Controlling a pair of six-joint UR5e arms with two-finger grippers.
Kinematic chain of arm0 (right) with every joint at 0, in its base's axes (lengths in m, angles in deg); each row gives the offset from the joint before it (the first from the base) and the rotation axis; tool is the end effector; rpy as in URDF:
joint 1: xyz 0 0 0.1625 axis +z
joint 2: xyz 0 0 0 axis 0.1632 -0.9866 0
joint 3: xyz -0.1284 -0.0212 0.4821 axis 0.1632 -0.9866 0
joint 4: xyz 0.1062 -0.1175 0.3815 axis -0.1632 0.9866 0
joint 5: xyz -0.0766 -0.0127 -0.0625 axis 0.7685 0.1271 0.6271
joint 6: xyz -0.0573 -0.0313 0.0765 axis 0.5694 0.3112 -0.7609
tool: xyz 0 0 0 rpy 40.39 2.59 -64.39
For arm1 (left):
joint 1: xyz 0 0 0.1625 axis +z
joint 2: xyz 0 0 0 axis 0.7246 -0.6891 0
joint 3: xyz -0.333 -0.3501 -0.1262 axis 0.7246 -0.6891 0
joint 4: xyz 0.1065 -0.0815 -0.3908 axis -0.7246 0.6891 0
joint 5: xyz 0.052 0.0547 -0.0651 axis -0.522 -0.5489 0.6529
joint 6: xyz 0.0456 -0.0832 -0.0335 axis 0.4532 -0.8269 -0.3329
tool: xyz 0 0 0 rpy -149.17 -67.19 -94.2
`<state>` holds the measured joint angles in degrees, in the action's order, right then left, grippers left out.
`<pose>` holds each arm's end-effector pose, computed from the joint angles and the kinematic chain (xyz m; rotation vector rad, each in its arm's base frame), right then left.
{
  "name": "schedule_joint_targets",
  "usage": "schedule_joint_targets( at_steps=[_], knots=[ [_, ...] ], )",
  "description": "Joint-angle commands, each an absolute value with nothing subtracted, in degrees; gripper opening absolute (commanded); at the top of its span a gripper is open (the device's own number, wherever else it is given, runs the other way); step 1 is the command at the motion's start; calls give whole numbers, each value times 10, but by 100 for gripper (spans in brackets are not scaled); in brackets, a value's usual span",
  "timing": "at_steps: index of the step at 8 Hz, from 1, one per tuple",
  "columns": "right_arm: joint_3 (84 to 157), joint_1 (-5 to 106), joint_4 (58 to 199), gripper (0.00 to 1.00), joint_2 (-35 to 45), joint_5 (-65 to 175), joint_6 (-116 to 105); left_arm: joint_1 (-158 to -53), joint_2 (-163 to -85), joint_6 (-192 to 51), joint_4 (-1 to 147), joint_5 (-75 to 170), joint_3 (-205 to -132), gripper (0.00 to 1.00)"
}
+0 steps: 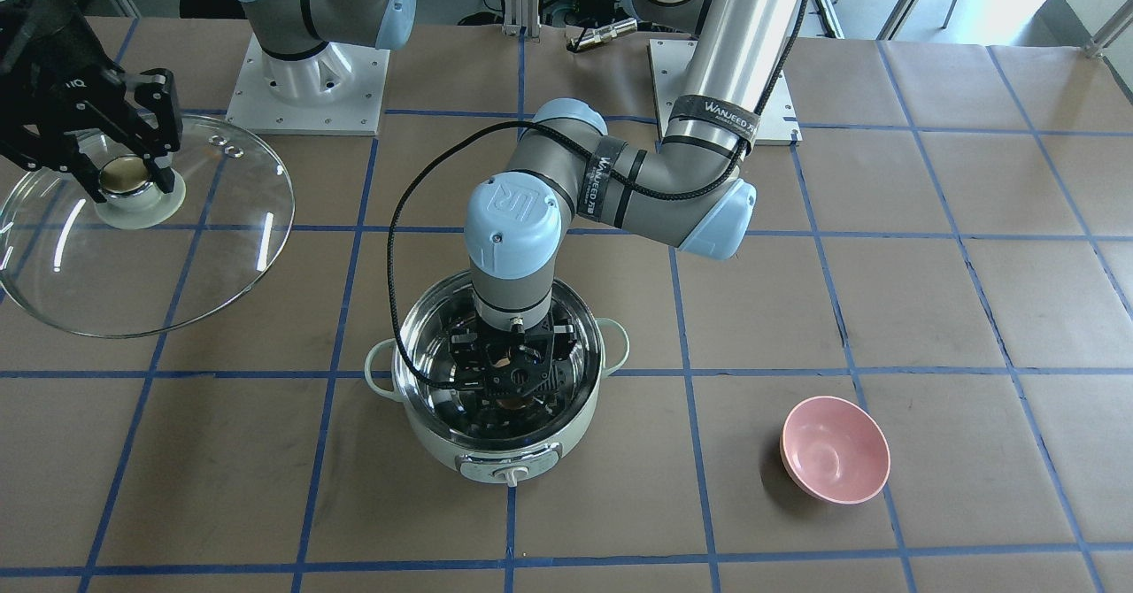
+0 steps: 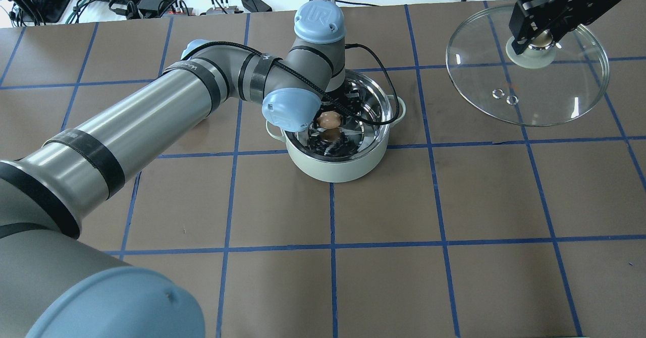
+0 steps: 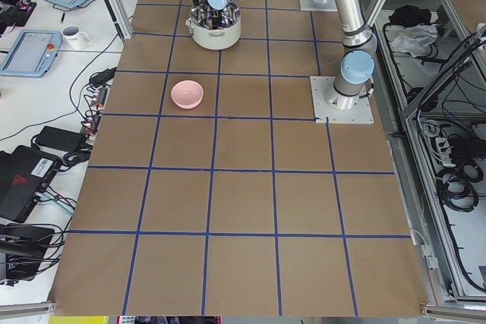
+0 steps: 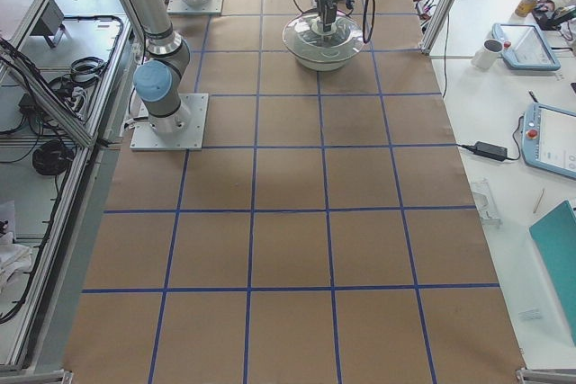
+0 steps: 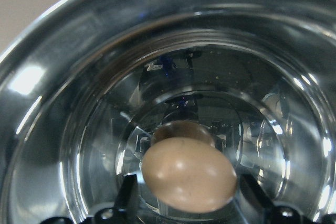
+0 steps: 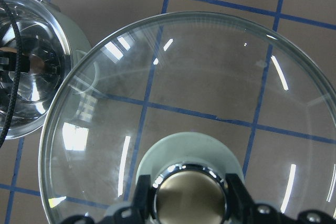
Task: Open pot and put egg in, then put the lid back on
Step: 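Carry the egg with the left gripper over the pot and lower it in, then open the left gripper and withdraw it back toward the pink bowl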
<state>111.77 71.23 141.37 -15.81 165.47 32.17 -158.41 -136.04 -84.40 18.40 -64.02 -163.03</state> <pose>0.0549 -0.5085 0.6189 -0.3277 3.1125 -0.1890 -0.3897 -0.6100 0.3139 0.1760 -3.1245 0.0448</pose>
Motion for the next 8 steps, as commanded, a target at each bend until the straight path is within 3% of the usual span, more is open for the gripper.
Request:
schedule_joint_targets(
  at_steps=[1,4,8],
  knots=[
    [1118,702,1413,7,-158,1647,323,-1584,-1347,-851,185,-640,-1629,100],
    [1119,702,1413,7,-159,1647,323,-1585,-1280,-859,235,-627,-1624,100],
    [1117,705,1417,7,-162,1645,308,-1530,-1129,-782,435,-619,-1610,100]
  ],
)
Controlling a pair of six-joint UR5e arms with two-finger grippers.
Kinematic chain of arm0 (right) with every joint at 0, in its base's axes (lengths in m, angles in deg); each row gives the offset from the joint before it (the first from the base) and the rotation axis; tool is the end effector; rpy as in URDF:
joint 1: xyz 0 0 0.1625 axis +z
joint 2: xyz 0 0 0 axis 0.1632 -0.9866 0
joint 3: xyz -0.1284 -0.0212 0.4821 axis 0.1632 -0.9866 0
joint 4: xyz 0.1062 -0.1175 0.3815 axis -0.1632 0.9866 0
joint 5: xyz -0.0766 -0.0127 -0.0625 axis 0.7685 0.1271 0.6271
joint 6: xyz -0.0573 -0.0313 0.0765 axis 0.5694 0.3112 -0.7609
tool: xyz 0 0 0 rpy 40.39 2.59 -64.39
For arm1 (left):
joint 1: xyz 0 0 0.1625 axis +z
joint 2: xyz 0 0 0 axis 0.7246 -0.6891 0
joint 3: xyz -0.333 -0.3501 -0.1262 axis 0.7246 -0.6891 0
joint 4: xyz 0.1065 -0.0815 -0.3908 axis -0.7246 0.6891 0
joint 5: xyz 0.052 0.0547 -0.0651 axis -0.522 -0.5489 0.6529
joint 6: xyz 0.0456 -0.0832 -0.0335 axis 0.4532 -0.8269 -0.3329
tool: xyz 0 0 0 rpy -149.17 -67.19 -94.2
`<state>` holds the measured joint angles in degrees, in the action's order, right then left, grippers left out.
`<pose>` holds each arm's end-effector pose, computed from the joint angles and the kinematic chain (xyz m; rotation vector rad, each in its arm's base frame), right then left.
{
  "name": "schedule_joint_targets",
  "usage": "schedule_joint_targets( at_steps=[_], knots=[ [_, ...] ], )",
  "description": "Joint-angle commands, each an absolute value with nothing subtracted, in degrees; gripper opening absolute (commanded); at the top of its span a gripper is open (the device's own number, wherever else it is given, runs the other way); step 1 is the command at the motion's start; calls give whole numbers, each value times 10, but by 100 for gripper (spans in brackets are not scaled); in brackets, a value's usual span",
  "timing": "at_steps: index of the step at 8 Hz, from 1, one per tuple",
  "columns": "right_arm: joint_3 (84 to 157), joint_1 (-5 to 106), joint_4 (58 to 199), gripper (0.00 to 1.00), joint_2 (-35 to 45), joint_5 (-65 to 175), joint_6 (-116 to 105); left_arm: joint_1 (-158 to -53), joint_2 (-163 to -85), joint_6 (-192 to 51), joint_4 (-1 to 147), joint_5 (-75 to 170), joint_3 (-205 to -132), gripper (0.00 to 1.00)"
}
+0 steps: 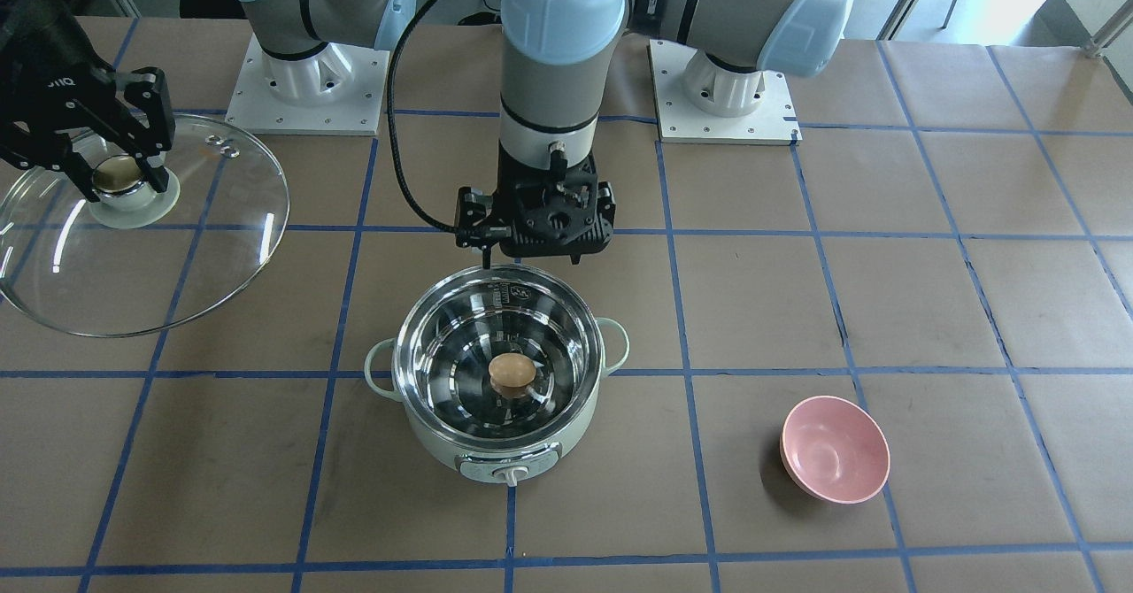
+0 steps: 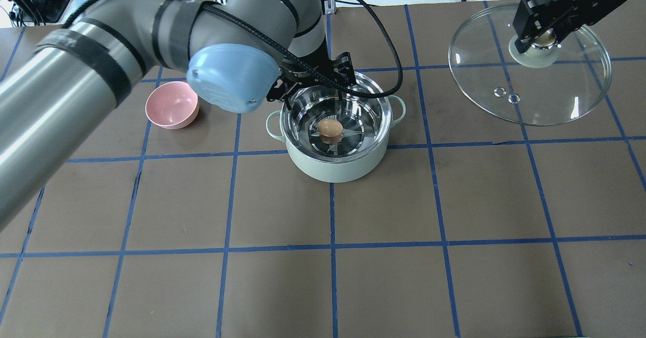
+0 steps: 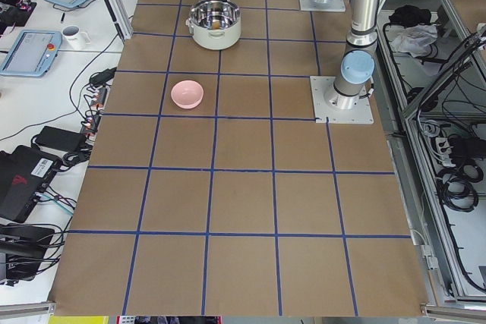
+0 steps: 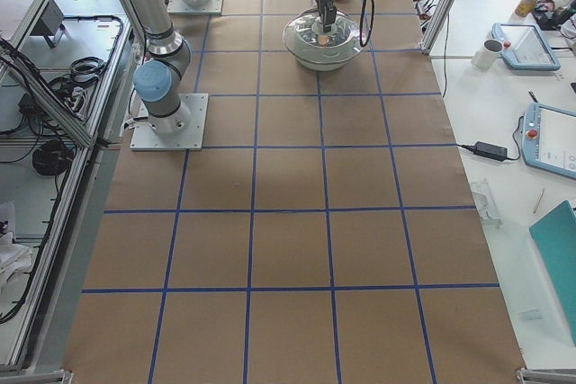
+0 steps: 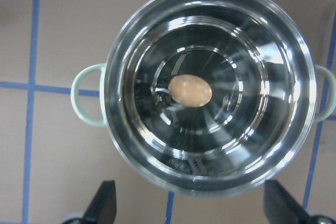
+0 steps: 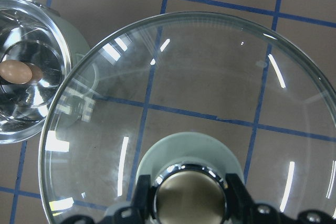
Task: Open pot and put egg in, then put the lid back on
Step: 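Open the left gripper and withdraw it back toward the pink bowl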
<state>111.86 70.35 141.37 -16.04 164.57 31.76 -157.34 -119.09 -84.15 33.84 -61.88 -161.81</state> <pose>0.0490 -0.5077 0.6202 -0.2928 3.1013 -0.1984 -0.3485 -0.5288 0.4938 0.1927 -3.0691 0.0870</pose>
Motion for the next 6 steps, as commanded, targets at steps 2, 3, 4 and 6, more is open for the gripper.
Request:
schedule_joint_targets(
  at_steps=[2,3,4,6],
  knots=[
    [1116,729,1427,8,-156,1646,240,-1468,-1050,-660,550,-623,-1610,100],
    [1116,751,1438,8,-155,1645,216,-1452,-1033,-607,569,-639,-1615,100],
    [1116,785,1450,8,-146,1646,158,-1415,-1033,-568,566,-649,-1616,100],
    [1116,860,1505,9,-112,1647,51,-1355,-1034,-516,560,-643,-1611,100]
  ],
)
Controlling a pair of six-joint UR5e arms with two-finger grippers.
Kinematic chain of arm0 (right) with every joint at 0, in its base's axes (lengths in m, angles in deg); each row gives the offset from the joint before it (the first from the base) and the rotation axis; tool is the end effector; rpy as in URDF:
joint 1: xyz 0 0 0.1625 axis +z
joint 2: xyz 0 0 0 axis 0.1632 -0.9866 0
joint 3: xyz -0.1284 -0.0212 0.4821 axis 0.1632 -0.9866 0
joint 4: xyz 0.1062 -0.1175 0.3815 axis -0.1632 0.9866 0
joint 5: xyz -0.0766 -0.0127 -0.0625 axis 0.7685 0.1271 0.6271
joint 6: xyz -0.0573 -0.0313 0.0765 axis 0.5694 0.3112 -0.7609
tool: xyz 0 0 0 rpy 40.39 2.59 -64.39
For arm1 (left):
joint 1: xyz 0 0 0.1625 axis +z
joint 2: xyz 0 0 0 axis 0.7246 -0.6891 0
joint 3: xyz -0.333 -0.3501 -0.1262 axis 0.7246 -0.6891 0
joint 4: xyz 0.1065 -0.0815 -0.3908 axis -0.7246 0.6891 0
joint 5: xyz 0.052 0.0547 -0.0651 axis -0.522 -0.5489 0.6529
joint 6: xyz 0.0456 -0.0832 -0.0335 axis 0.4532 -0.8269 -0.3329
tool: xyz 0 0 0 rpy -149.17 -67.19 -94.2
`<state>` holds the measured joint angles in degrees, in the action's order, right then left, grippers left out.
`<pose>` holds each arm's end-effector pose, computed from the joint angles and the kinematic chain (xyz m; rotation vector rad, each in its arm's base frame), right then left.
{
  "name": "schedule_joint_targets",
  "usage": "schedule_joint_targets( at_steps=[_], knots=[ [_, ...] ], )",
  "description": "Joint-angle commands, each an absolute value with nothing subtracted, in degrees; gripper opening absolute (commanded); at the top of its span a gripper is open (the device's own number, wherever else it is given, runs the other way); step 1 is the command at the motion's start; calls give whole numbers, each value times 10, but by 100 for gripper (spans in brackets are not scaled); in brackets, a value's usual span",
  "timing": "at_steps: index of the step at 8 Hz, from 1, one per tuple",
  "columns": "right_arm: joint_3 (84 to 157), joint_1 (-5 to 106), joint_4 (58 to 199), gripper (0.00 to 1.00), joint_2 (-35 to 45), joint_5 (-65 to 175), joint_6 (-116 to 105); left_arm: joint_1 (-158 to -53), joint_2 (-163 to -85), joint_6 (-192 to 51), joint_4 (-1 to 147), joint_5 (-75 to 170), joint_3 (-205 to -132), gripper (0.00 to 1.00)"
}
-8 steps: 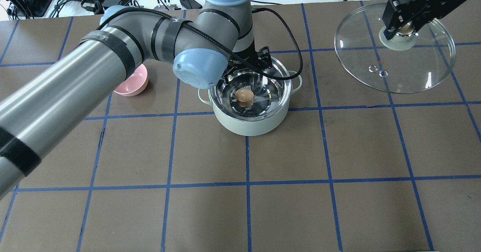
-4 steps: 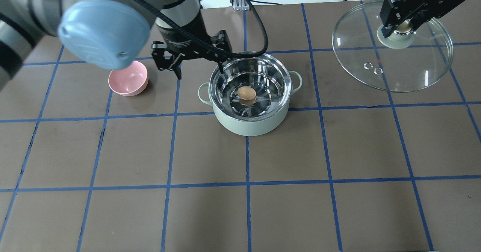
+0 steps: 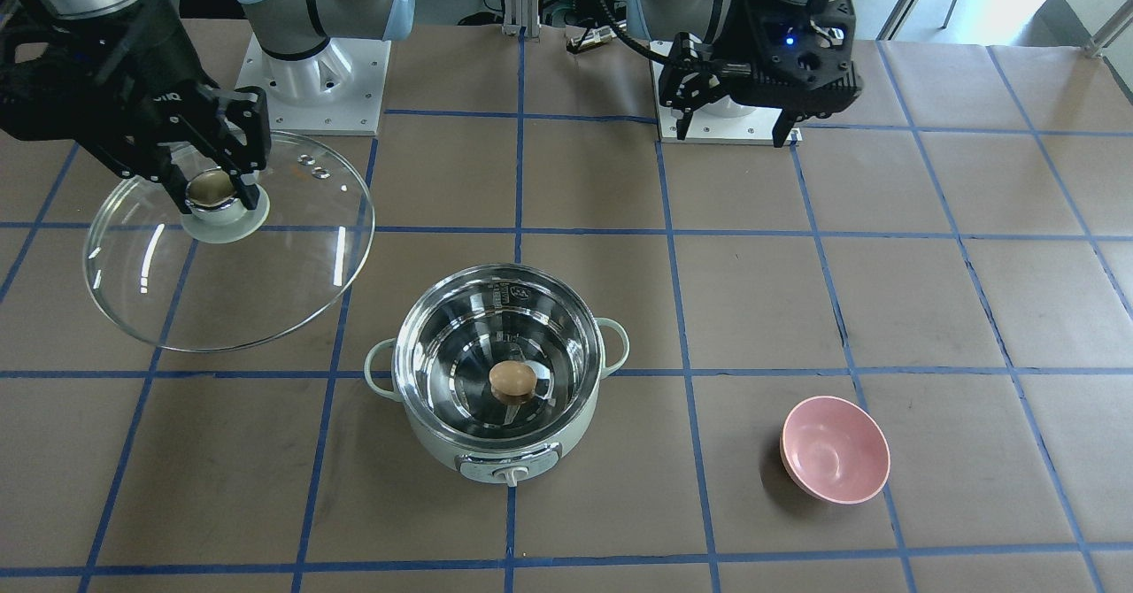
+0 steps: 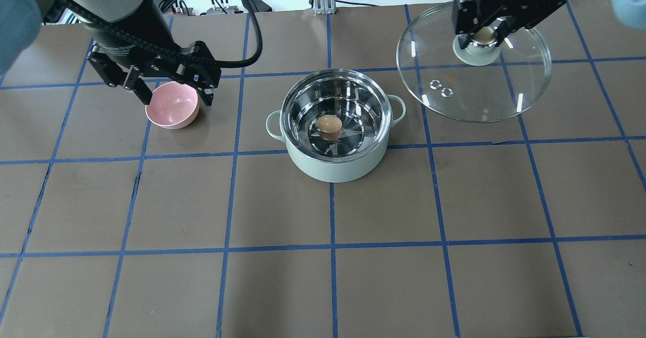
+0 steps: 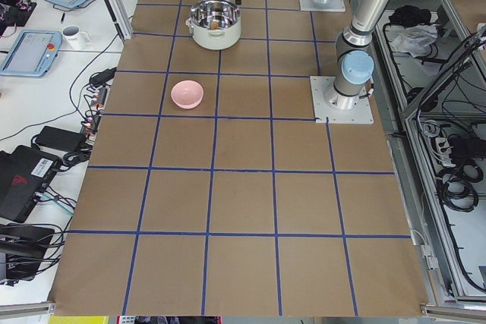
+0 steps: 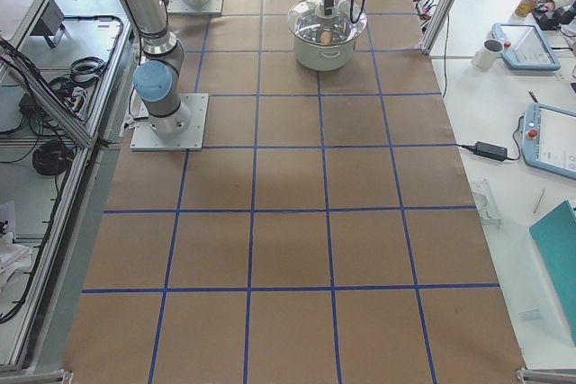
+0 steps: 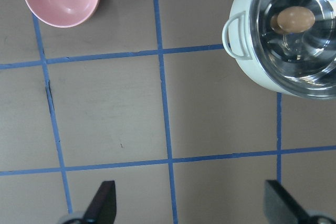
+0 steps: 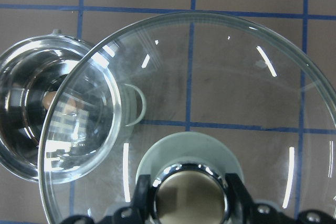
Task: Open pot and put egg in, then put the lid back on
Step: 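Open the left gripper and withdraw it back toward the pink bowl, then carry the glass lid with the right gripper back over the pot and lower it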
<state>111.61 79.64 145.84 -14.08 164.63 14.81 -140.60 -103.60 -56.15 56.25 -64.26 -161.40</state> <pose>0.1298 -0.5155 0.6140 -0.0860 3.0842 -0.2589 -0.1668 -0.4642 0.6061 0.1094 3.1322 0.0546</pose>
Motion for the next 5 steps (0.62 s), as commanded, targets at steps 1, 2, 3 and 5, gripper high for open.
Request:
schedule_joint_targets(
  at_steps=[1,2,3,5],
  knots=[
    [1115,901,1529,9,-88,1648,2,-1352,-1037,-519,528,-643,-1611,100],
    [1115,925,1553,9,-68,1648,-44,-1358,-1039,-523,520,-647,-1611,100],
    [1115,940,1584,9,-44,1646,-78,-1360,-1039,-523,519,-644,-1612,100],
    [1115,975,1606,9,-5,1646,-141,-1360,-1037,-522,519,-644,-1614,100]
  ],
)
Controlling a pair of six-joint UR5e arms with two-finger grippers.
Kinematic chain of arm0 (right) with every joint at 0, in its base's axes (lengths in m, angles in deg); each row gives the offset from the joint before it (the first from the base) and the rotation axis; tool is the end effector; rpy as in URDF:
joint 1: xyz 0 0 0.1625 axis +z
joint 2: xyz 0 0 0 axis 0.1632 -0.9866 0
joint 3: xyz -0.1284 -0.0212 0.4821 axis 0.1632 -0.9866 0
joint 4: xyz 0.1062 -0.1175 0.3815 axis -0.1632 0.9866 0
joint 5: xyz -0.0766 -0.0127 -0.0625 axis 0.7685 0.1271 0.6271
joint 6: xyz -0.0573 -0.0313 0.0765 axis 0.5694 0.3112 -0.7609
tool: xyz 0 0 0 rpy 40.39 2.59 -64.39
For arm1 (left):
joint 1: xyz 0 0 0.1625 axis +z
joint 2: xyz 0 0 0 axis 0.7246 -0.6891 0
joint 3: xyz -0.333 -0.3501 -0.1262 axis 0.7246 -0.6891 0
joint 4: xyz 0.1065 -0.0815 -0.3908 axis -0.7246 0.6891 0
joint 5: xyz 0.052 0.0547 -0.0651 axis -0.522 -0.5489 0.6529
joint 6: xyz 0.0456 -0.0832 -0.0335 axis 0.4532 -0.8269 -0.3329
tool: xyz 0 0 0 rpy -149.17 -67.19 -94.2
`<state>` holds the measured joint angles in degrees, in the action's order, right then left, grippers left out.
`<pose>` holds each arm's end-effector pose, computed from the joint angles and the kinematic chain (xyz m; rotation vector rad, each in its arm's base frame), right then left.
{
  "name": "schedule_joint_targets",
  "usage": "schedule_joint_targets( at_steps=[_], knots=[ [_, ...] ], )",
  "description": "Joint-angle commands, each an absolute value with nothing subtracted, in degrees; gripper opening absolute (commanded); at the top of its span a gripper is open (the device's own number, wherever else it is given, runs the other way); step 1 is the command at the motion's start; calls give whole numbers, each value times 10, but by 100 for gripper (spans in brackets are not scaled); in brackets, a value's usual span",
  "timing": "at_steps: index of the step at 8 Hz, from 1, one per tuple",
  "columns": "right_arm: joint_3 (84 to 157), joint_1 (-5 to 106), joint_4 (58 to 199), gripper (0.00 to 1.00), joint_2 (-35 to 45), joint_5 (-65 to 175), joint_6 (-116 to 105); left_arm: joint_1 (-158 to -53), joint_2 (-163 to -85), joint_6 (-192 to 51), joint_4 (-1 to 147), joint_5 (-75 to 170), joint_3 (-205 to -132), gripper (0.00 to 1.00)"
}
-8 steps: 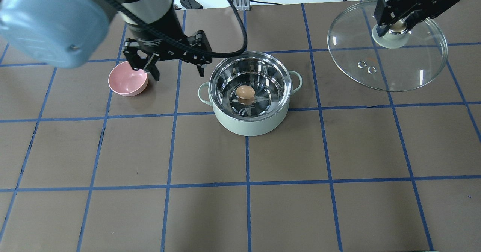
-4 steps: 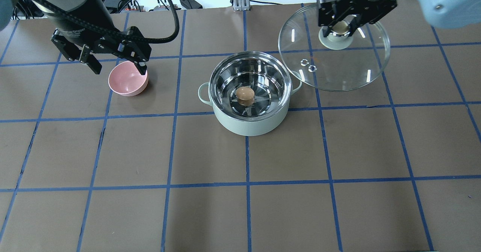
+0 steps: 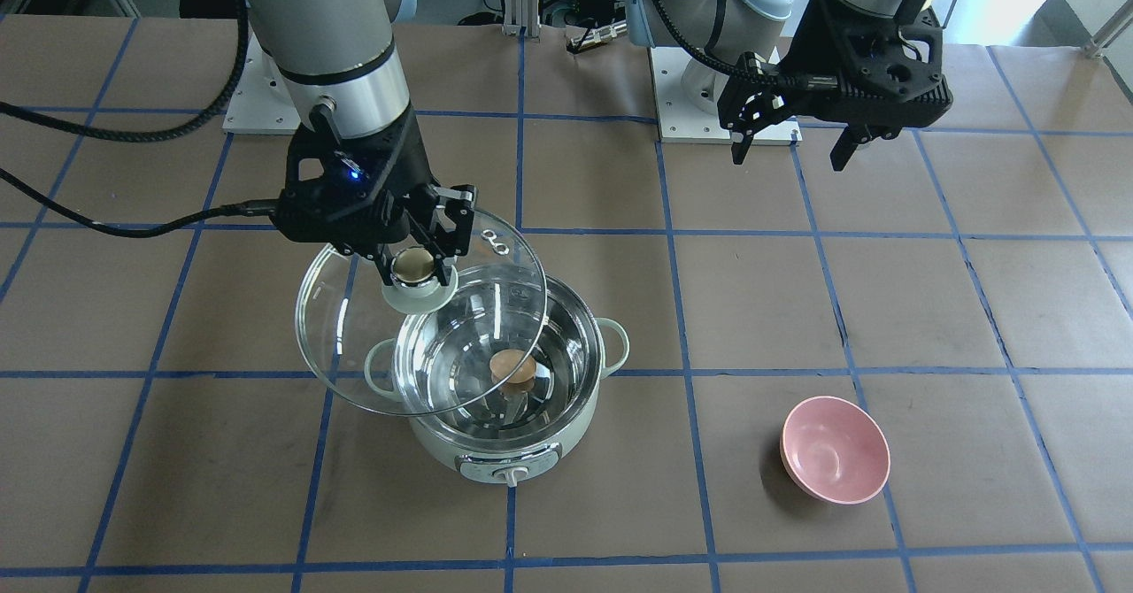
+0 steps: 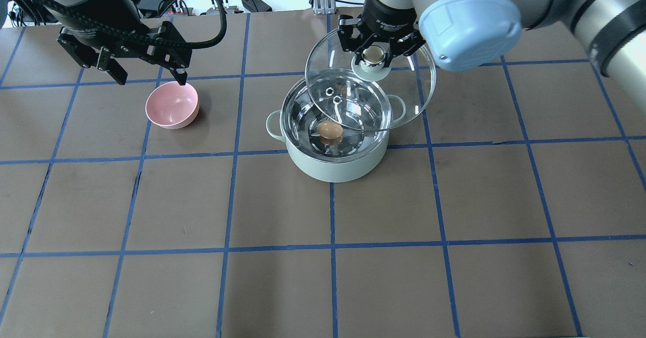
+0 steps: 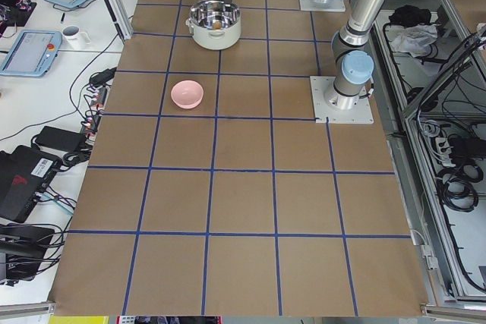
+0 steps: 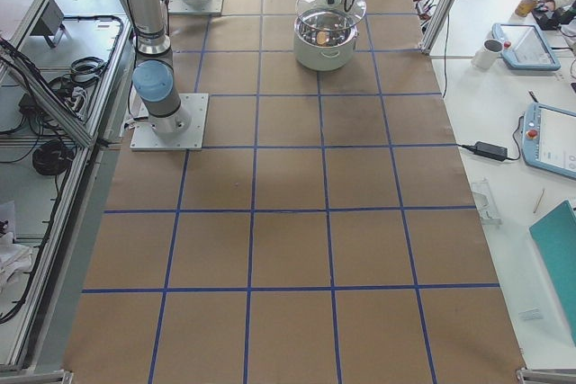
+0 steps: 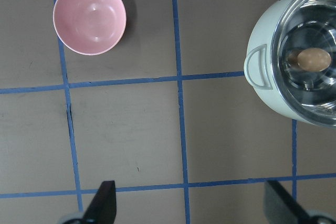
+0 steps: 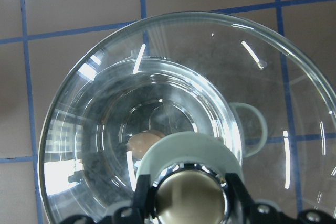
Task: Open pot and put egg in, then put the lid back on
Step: 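Carry the glass lid with the right gripper back over the pot and lower it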
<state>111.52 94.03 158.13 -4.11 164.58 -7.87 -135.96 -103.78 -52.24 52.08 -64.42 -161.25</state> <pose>0.2748 -0.5545 0.5425 0.1324 3.0173 -0.2797 -0.1284 -0.4850 0.6131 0.0889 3.1299 -0.0576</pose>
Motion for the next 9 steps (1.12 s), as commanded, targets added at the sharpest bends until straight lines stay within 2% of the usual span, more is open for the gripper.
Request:
schedule_joint_targets(
  at_steps=[1,9],
  knots=[
    [1115,990,1631,9,13,1646,-162,-1360,-1037,-518,519,-642,-1614,100],
    [1122,1001,1645,13,49,1646,-171,-1361,-1034,-520,520,-642,-1619,100]
  ],
)
